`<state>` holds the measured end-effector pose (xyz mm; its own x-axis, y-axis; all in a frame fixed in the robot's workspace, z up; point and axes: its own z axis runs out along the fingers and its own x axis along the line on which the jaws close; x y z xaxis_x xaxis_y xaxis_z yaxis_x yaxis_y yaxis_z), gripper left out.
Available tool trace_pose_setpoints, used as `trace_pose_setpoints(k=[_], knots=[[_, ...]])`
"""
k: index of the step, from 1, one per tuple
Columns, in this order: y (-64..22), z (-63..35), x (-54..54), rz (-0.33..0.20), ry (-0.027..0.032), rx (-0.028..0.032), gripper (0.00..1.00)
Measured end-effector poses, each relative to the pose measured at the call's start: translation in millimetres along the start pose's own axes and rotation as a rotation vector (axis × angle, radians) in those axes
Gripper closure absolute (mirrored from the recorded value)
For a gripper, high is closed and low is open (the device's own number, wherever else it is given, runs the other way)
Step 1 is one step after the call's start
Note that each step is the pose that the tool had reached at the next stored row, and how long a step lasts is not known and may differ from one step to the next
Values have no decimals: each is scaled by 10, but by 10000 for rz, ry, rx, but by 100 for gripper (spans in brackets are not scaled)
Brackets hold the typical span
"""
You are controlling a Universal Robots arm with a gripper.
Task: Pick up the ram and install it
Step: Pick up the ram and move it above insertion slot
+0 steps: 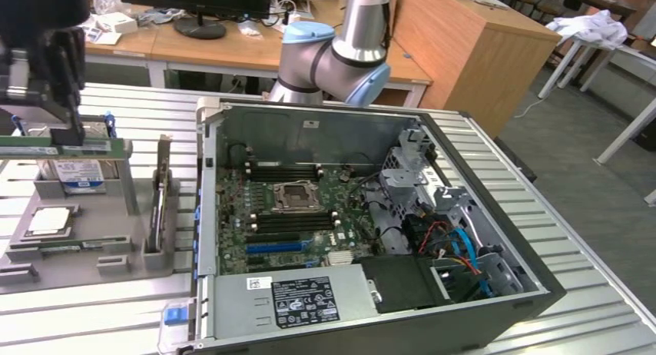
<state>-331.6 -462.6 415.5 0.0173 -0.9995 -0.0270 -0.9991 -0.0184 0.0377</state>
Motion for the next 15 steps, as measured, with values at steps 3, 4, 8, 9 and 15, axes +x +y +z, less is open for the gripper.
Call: trace_pose_setpoints(k=[3, 4, 8, 9, 15], knots=[[-97, -4, 2, -1, 0, -1, 89], [-129, -5, 2, -1, 1, -1, 89], [-267, -10, 5, -1, -1, -3, 89], [-302, -12, 5, 0, 0, -5, 89], [-544, -21, 9, 0, 0, -13, 89]])
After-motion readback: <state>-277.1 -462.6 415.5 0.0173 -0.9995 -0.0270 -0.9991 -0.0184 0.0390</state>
